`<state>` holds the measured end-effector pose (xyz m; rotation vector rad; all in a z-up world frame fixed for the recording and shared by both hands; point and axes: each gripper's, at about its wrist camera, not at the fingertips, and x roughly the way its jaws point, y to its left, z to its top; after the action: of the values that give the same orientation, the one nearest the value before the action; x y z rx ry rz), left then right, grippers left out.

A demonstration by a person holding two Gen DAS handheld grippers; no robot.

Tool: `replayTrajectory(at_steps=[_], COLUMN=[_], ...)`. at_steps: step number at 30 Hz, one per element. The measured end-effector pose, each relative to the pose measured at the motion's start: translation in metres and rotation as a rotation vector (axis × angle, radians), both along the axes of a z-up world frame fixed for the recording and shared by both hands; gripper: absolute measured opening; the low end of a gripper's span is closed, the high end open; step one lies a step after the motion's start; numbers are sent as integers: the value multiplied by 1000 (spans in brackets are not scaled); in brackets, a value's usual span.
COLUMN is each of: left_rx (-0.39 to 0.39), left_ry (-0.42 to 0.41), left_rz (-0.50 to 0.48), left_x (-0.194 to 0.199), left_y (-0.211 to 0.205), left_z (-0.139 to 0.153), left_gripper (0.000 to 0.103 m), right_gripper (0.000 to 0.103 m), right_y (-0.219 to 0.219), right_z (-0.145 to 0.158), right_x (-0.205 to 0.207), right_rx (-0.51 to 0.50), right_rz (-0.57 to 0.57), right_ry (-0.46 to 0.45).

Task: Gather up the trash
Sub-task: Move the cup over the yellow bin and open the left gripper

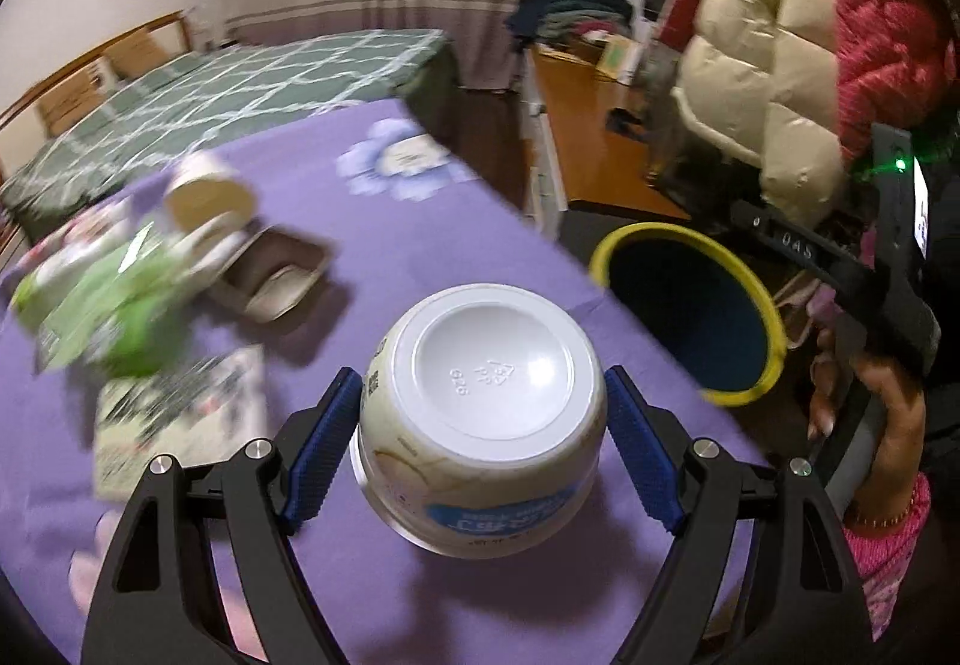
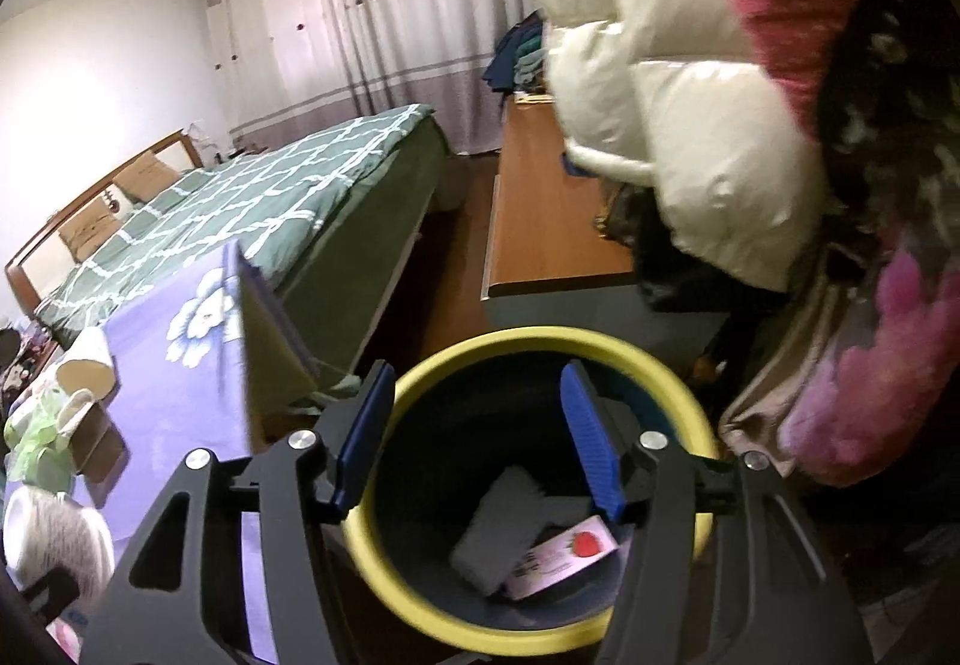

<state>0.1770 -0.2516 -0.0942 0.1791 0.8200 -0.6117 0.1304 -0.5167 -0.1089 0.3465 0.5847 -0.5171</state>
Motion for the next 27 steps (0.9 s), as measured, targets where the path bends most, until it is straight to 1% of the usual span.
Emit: replayTrajectory(at_steps=[5,8,12,16,17,18,19,23,27], left_rx=[0,20,35,35,27,27,25,0,-28], left_ry=[14,21,49,68,64,62,57,49,18], left_rz=[-120,-177,-219,-232,-231,-229,-222,-202,-169], left_x=[8,12,20,31,35,38,41,49,53], left_y=[-68,-111,-154,-182,-189,-193,-196,-191,-160], left_z=[0,-5,-15,-24,-25,-25,-25,-17,-1], left_gripper=[80,80,80,81,83,86,93,93,93], right_gripper=[57,57,58,60,60,60,60,60,60], right_y=[-30,-45,-59,-68,-69,-70,-71,-71,-63], right_z=[3,5,6,3,2,1,0,-4,-7], right_x=[-23,-35,-44,-49,-49,-49,-48,-46,-35], right_rx=[4,10,18,36,40,45,49,54,57], right_rz=[-63,-93,-120,-130,-132,-132,-132,-126,-107], right_ry=[-12,-24,-35,-45,-45,-45,-45,-38,-25])
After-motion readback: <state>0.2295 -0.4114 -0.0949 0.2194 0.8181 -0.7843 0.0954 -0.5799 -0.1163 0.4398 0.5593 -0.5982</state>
